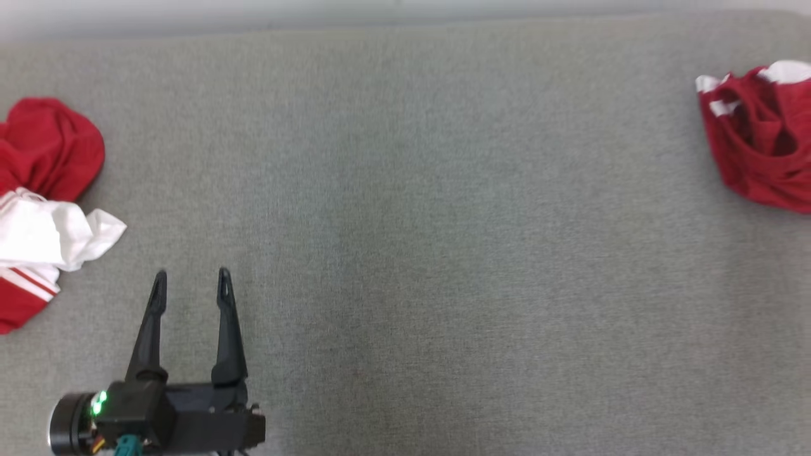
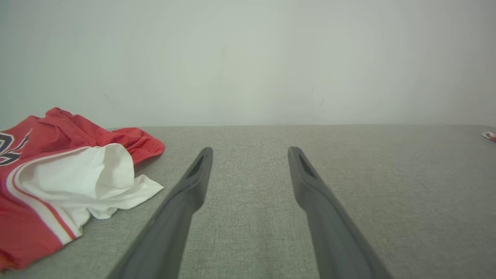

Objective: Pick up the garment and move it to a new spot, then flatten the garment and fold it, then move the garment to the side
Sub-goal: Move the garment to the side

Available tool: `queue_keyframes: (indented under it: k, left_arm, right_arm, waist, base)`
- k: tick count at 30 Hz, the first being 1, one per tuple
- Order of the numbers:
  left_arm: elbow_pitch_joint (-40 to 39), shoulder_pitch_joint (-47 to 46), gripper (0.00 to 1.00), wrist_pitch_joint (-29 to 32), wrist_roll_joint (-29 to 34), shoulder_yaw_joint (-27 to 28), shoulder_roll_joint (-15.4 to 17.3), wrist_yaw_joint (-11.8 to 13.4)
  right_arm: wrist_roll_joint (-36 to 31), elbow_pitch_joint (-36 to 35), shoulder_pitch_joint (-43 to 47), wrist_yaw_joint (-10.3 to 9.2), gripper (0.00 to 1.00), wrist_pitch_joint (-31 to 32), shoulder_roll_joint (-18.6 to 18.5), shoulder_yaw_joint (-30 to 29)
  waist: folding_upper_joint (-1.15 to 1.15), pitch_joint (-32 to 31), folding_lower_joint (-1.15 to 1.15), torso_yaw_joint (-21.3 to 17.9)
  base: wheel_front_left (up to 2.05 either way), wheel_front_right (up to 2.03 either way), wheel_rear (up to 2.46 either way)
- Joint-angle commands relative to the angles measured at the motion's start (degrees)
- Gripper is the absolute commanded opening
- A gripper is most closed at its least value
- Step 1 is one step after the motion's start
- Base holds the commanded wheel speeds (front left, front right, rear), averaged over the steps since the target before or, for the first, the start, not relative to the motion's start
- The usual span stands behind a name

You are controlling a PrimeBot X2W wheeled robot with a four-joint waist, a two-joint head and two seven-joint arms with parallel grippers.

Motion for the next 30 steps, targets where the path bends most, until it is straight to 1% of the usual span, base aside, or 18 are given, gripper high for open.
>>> queue_keyframes:
  k: [1, 3, 8, 9, 16, 20, 23, 25, 26, 30]
  left_arm:
    - [0.4, 1.7, 1.00, -0.1, -0.2, 0.5, 0.0, -0.1]
    - [0.8, 2.6, 1.00, -0.1, -0.5, 1.0, 0.0, -0.1]
    - [1.9, 4.3, 1.00, -0.1, -0.2, 1.8, 0.0, -0.9]
    - [1.9, 4.3, 1.00, -0.1, -0.2, 1.8, 0.0, -0.9]
    - [2.8, 6.1, 1.00, -0.1, -1.2, 1.7, 0.0, -0.4]
    - [2.9, 7.0, 1.00, -0.1, -1.6, 1.4, 0.0, 0.0]
    - [3.0, 7.9, 1.00, -0.1, -1.7, 1.4, 0.0, 0.1]
    - [3.1, 8.7, 1.00, -0.1, -1.9, 1.7, 0.0, 0.2]
    - [3.3, 9.3, 1.00, -0.1, -1.9, 1.7, 0.0, 0.3]
    - [3.7, 10.1, 1.00, -0.1, -2.0, 1.6, 0.0, 0.5]
  right_arm:
    - [-1.7, -3.3, 2.0, -0.12, 1.00, -0.3, 1.4, -2.5]
    - [-4.2, -6.7, 5.5, -0.11, 1.00, -0.3, 3.2, -4.6]
    - [-11.1, -16.4, 13.4, -0.11, 1.00, -0.3, 7.7, -12.6]
    - [-11.1, -16.4, 13.4, -0.11, 1.00, -0.3, 7.7, -12.6]
    - [-19.1, -30.2, 28.2, -0.11, 1.00, -0.2, 14.1, -23.9]
    - [-22.1, -37.8, 36.7, -0.11, 1.00, -0.3, 17.9, -29.1]
    - [-22.9, -42.4, 43.0, -0.11, 1.00, -0.2, 20.7, -31.9]
    - [-23.6, -44.9, 46.2, -0.11, 1.00, -0.2, 22.1, -32.7]
    - [-24.4, -47.0, 49.2, -0.11, 1.00, -0.3, 23.5, -34.1]
    - [-25.2, -50.3, 55.1, -0.11, 1.00, -0.3, 27.6, -38.8]
  waist:
    - [0.00, -4.0, 0.01, -1.5]
    - [0.00, -5.1, 0.01, -2.0]
    - [0.00, -7.4, 0.01, -2.6]
    - [0.00, -7.4, 0.01, -2.6]
    - [0.00, -10.6, 0.01, -2.1]
    - [0.00, -12.2, 0.01, -1.7]
    - [0.00, -13.2, 0.01, -1.5]
    - [0.00, -13.8, 0.01, -1.7]
    - [0.00, -14.2, 0.01, -1.7]
    - [0.00, -15.2, 0.01, -1.4]
  base:
    - [0.00, 0.00, 0.00]
    - [0.00, 0.00, 0.00]
    - [0.00, 0.00, 0.00]
    - [0.00, 0.00, 0.00]
    - [0.00, 0.00, 0.00]
    - [0.00, 0.00, 0.00]
    - [0.00, 0.00, 0.00]
    - [0.00, 0.00, 0.00]
    - [0.00, 0.00, 0.00]
    - [0.00, 0.00, 0.00]
